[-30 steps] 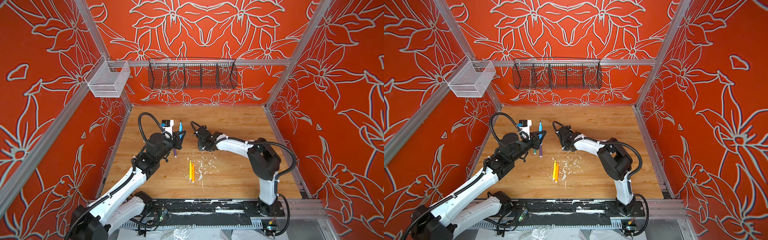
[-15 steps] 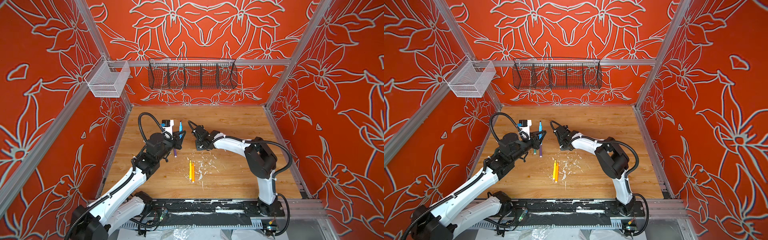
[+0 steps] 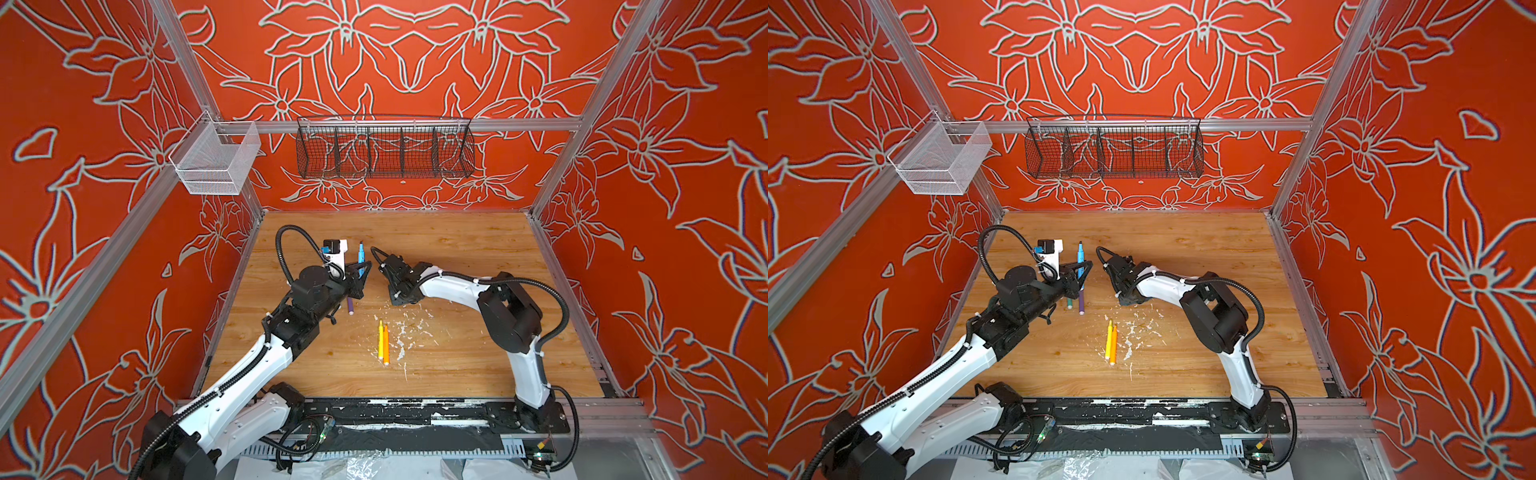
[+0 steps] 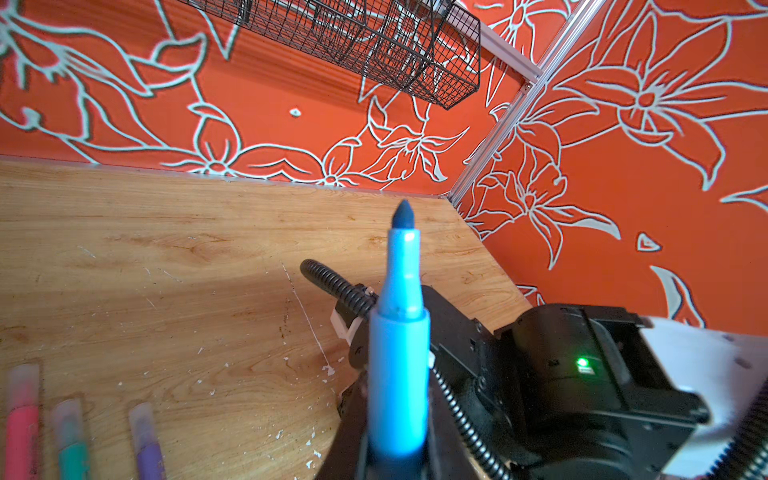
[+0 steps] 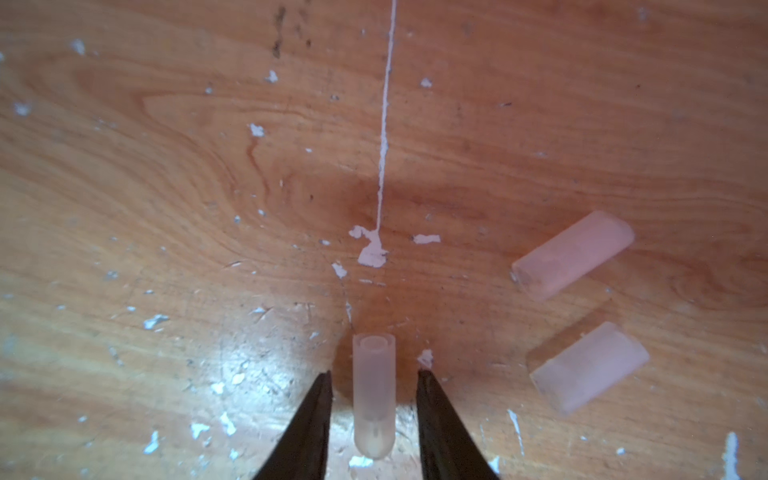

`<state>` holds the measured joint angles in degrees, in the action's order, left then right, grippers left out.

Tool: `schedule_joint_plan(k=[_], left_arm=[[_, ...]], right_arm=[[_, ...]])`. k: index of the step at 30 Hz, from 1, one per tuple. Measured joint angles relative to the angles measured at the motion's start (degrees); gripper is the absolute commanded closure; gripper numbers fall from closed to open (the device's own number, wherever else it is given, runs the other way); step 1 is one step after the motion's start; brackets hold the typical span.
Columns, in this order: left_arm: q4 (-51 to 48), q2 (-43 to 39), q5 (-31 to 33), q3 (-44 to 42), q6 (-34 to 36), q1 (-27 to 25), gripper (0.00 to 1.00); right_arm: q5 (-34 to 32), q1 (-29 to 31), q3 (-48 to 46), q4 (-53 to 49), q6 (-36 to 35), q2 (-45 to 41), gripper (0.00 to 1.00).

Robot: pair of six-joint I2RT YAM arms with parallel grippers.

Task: Insert the pens into the pen caps
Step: 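Lower the right gripper onto the nearest translucent cap and close on it, then lift the held cap with the right gripper toward the blue marker tip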

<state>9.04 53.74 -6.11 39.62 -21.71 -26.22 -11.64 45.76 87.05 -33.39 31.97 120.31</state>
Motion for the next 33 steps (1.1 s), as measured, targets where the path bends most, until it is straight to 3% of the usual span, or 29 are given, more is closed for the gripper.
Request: schedule_joint_plan(k=[28,33], left_arm=[[0.0,0.0,0.0,0.0,0.0,0.0,1.00],[0.0,0.0,0.0,0.0,0.0,0.0,1.00]], right_arm=[[-0.5,0.1,2.3,-1.9,-0.4,1.5,0.87],[-0.5,0.1,0.3,-0.3,-0.3,0.2,0.88]])
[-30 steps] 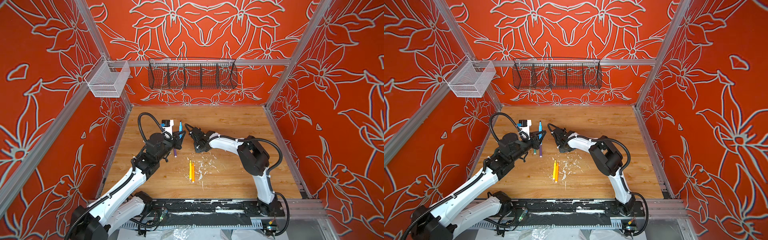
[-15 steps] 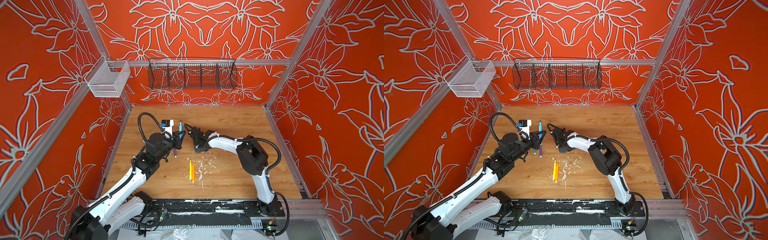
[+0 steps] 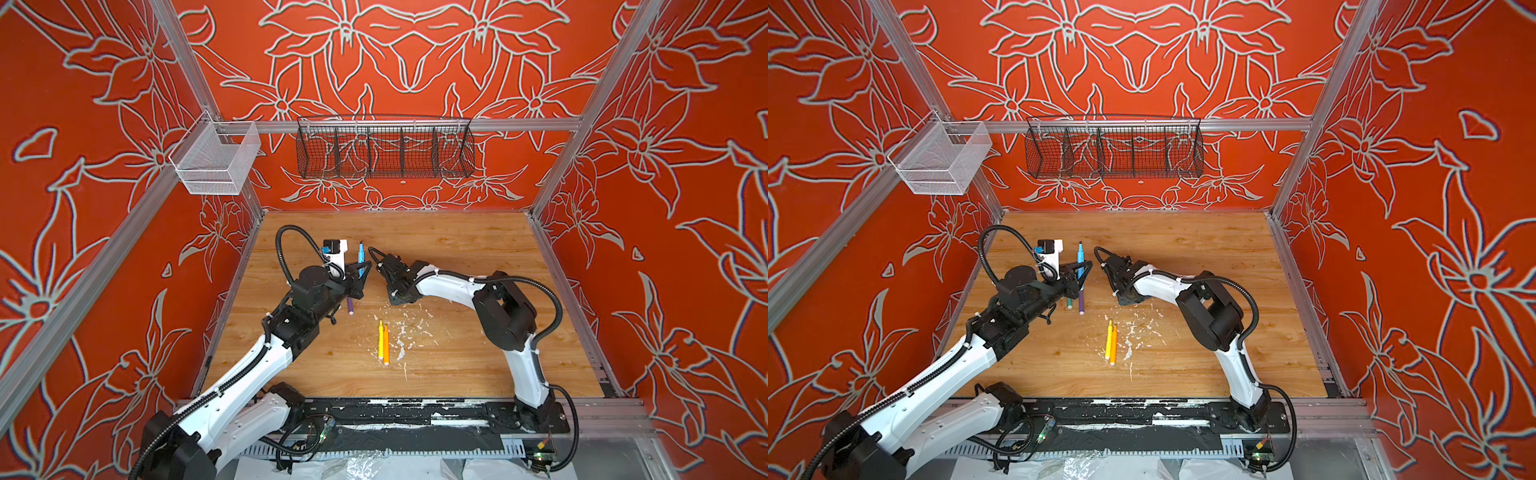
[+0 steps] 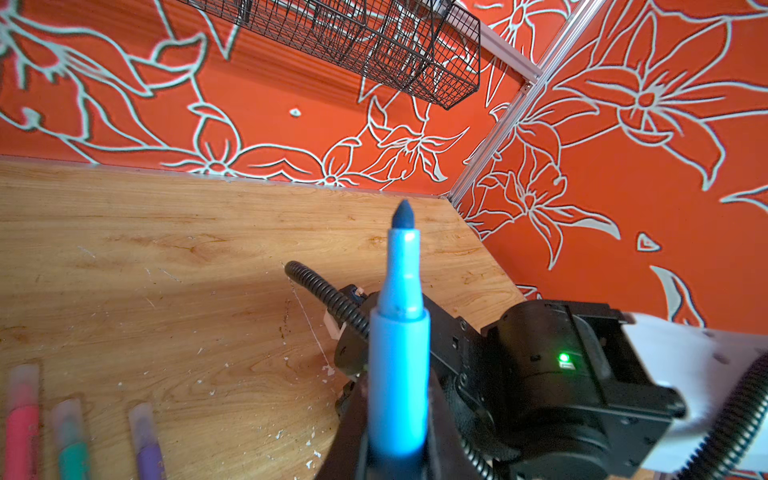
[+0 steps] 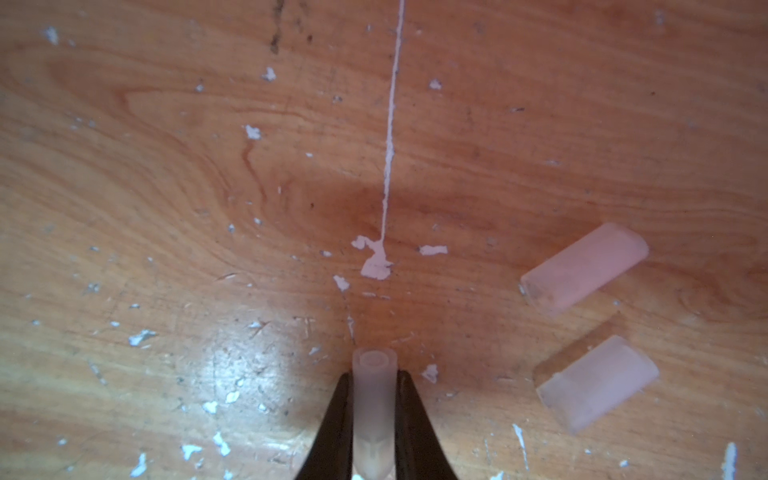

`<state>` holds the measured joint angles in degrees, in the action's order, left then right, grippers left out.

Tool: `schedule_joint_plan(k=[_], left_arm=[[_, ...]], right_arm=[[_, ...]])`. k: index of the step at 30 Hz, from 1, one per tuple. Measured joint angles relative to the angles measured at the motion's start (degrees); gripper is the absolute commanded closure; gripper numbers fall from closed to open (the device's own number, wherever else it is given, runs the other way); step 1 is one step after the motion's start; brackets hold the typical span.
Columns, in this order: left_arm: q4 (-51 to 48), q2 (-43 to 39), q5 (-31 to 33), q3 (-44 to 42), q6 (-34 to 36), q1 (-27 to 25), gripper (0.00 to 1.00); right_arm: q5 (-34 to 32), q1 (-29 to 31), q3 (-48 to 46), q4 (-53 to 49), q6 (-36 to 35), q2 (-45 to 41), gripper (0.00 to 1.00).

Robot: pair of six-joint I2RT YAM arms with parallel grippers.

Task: Insert the pens into the pen caps
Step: 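Lift the held cap with the right gripper toward the blue marker tip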

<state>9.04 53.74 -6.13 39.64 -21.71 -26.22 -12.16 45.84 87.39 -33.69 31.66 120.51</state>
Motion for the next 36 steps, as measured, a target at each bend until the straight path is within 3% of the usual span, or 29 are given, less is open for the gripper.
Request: schedule_joint_plan(k=[4,14,26,36], left_arm=[[0.0,0.0,-0.1,0.0,0.0,0.0,1.00],[0.0,0.0,-2.1,0.0,0.0,0.0,1.00],[0.9,5.1,-12.4,2.3,0.2,-0.1,1.00],[0.9,6.0,-16.8,4.3,5.4,-6.3,1.00]], right_arm=[[-0.2,0.0,-6.5,0.9,0.2,-6.2,0.88],[-1.2,0.0,-18.6,7.3,0.9,-32.1,0.88],[-1.5,0.0,-33.4,16.6,1.9,-58.0,0.88],[-0.4,0.0,-36.0,26.3,1.7,-68.6,0.88]])
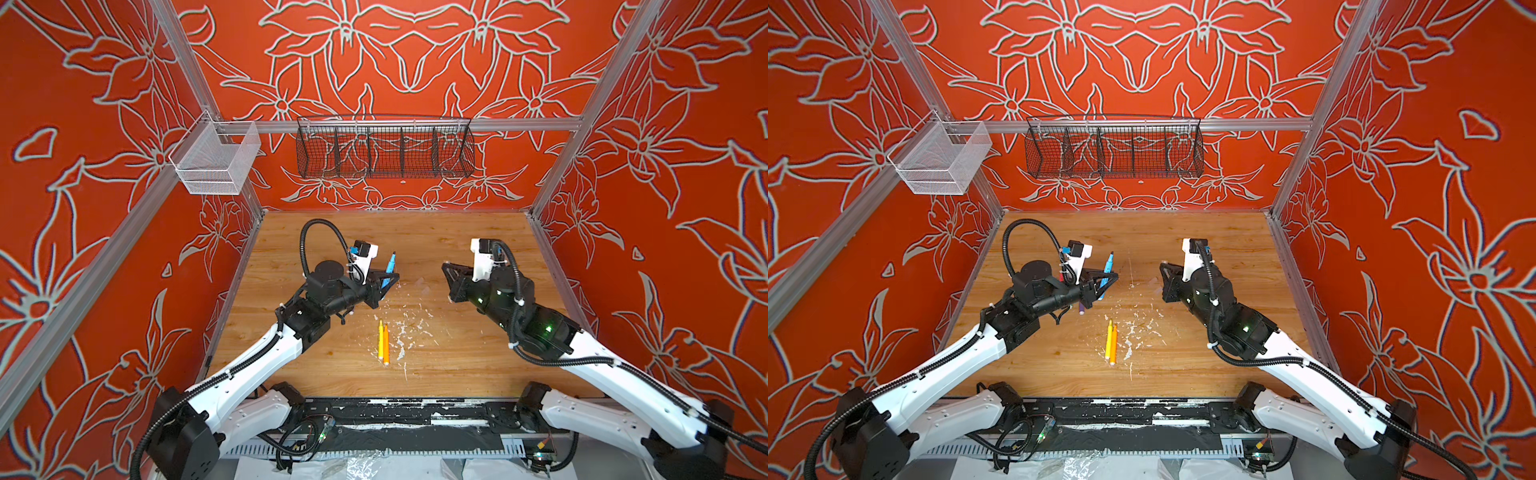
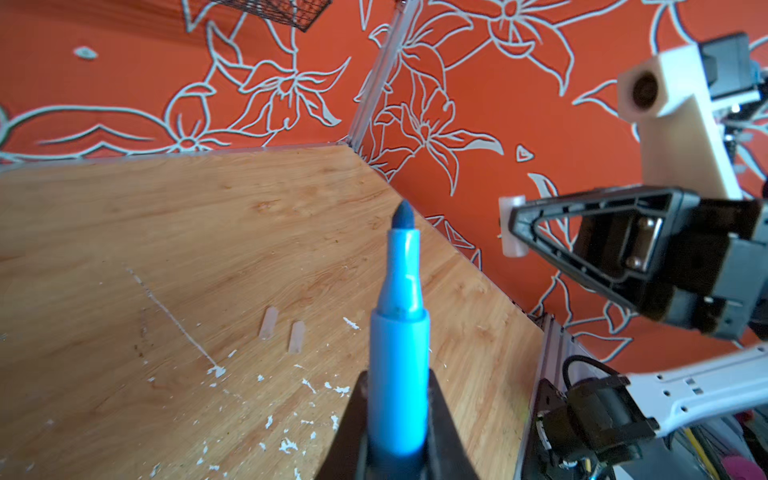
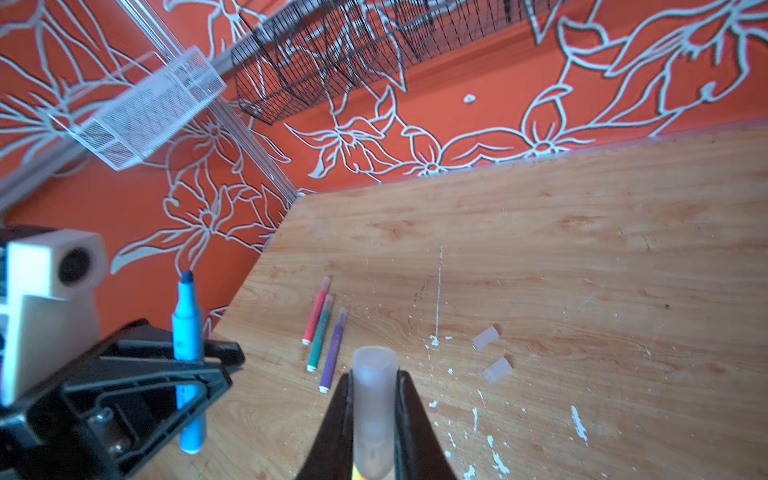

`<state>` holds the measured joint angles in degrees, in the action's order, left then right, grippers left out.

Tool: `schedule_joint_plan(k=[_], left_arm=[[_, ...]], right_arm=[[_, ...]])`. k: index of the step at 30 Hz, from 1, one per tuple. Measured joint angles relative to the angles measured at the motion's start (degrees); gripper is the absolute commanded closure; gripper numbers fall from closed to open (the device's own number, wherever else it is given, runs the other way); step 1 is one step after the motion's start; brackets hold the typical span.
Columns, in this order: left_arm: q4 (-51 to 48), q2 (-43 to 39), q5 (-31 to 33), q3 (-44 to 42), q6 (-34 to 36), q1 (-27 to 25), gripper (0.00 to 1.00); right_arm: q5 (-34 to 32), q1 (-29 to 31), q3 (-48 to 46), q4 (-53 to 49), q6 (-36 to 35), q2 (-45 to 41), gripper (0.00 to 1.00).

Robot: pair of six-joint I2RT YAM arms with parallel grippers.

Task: Insert the pens into the pen caps
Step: 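Lift the held cap with the right gripper toward the blue marker tip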

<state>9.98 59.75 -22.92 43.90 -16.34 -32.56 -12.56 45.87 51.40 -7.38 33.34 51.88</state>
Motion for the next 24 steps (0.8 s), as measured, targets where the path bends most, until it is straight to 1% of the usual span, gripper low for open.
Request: schedule_joint_plan(k=[5,14,19,24], left_arm=[[0.0,0.0,-1.0,0.4,3.4,-3.0,1.00],[0.0,0.0,-2.2,0.4,6.9,-5.2,1.00],[0.0,0.0,-2.8,0.4,8.1,-6.2,1.00],[0.0,-0.1,-2.9,0.4,9.1,-6.8,1.00]], right_arm=[[3.5,0.1,0.3,4.8,0.0,-1.2,0.89],[8.1,1.4,3.1,10.3,-0.1,-0.1,0.88],[9.6,1.5,4.3,13.9,-0.8,2.0,0.88],[10.5,1.5,6.1,16.5,-1.5,5.8,0.89]])
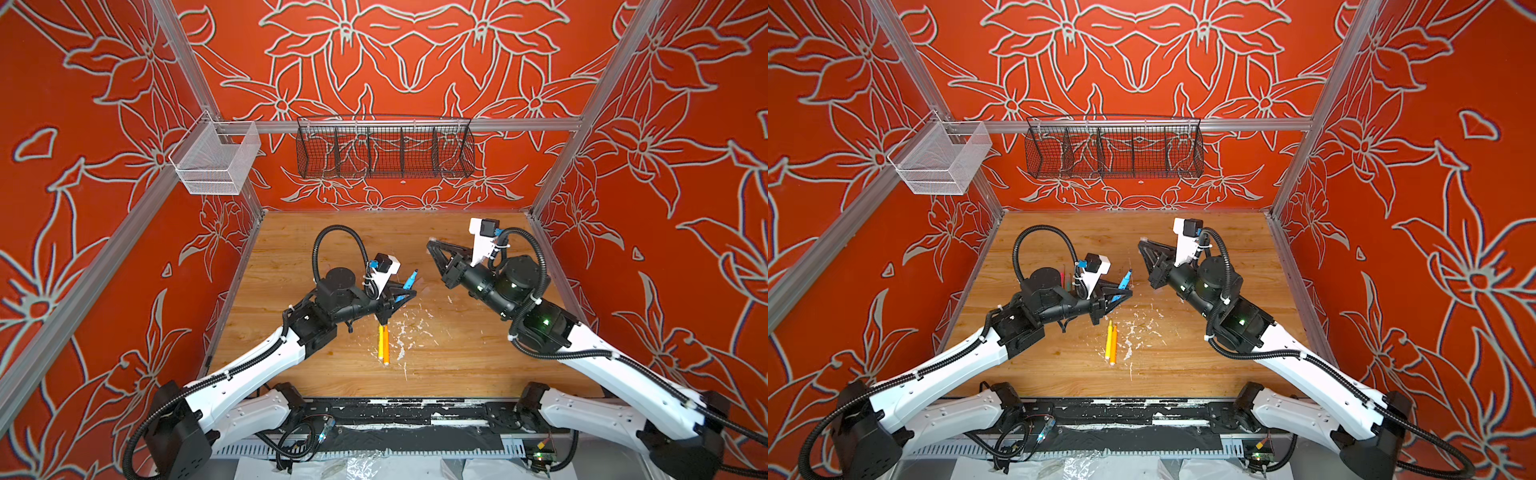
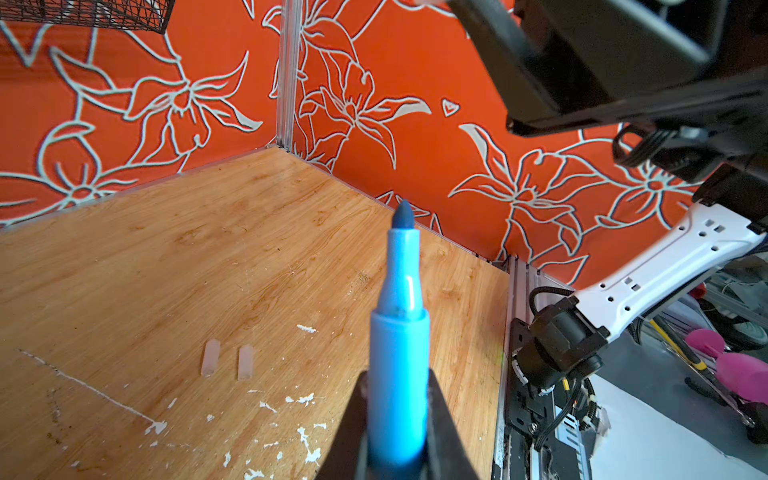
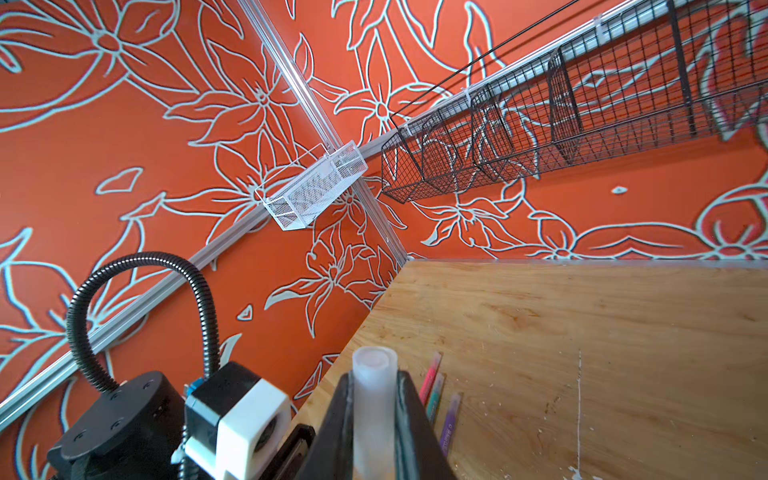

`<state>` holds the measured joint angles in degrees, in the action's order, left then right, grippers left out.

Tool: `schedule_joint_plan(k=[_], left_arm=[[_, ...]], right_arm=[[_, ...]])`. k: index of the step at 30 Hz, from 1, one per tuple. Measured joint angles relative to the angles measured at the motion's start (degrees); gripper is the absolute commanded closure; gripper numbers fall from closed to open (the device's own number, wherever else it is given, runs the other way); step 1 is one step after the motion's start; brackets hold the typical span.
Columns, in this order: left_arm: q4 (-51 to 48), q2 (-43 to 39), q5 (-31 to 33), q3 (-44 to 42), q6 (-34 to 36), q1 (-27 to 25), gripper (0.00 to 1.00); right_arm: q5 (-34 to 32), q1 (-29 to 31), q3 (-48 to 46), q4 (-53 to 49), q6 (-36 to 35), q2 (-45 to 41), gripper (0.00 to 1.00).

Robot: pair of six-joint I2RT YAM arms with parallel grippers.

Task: Insert the pens into the pen caps
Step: 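Lift the held cap with the right gripper toward the blue marker tip, then lower the cap onto the blue marker tip held upright by the left gripper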

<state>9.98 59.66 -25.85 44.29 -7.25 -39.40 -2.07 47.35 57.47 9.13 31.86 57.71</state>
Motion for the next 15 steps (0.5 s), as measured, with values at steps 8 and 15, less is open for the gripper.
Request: schedule_joint_plan(k=[8,15], left_arm=[[0.0,-0.7,0.1,0.0,0.6,-0.1,1.00],[0.1,-1.5,0.2,-0.1,0.7,-0.1,1.00]], right_arm=[[0.2,0.0,0.9,3.9,0.0,4.3,0.89],[0.1,0.0,-0.2,8.7,0.8,4.6,0.89]])
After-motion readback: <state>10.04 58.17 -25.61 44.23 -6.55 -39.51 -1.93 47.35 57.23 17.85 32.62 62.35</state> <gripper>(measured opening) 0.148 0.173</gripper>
